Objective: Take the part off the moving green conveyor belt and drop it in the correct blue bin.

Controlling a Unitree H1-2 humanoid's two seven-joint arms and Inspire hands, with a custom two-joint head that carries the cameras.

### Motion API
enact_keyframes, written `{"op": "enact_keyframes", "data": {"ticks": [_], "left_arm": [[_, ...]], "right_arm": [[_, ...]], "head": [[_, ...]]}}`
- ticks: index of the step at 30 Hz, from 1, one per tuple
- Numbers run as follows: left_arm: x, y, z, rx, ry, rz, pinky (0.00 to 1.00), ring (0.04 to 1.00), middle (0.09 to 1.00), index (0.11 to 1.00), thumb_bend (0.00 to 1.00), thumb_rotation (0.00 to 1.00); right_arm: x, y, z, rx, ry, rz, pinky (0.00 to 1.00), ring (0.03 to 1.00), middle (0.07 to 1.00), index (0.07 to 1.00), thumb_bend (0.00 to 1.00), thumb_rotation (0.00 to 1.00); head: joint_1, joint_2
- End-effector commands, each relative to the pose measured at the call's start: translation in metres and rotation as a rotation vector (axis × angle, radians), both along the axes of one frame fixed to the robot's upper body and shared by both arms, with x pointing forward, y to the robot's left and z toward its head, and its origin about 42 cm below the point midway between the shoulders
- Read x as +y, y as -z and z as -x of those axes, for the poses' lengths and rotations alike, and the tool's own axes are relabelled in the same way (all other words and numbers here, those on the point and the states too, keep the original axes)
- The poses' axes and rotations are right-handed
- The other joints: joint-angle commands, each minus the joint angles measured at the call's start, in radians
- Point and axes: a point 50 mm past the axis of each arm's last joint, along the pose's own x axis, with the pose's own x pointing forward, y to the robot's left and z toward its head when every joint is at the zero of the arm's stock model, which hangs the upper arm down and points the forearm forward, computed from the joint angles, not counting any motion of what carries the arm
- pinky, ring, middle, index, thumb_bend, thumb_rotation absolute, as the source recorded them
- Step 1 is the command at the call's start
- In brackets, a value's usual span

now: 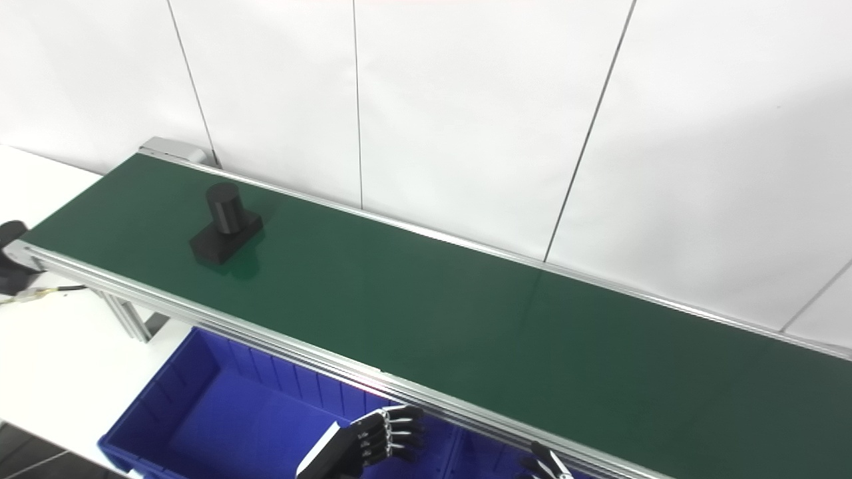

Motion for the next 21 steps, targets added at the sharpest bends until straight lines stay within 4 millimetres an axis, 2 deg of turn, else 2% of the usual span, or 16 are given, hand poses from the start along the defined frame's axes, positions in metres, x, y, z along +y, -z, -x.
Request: {"op": "enact_keyframes", "data": {"ticks": [1, 8, 21], "left_arm": [[-0.0069, -0.0114, -0.0098, -0.078, 0.005, 0.026, 0.63, 0.696, 0.74, 0.764, 0.98, 0.19], [-0.0083, -0.0105, -0.0114, -0.077, 0.005, 0.023, 0.63, 0.704, 0.742, 0.759, 0.99, 0.19], [-0.0101, -0.0068, -0.0122, -0.064, 0.01, 0.014, 0.61, 0.69, 0.736, 0.758, 0.97, 0.18]], "right_arm": [[0.0, -0.0099, -0.0061, -0.082, -0.002, -0.024, 0.63, 0.724, 0.784, 0.847, 0.47, 0.31], [-0.0004, -0.0104, -0.0071, -0.084, -0.002, -0.025, 0.63, 0.722, 0.788, 0.847, 0.47, 0.29], [-0.0047, -0.0129, -0.0062, -0.092, -0.004, -0.021, 0.61, 0.709, 0.769, 0.824, 0.48, 0.3]], "head": [[0.002, -0.002], [0.006, -0.01], [0.003, -0.053]]}}
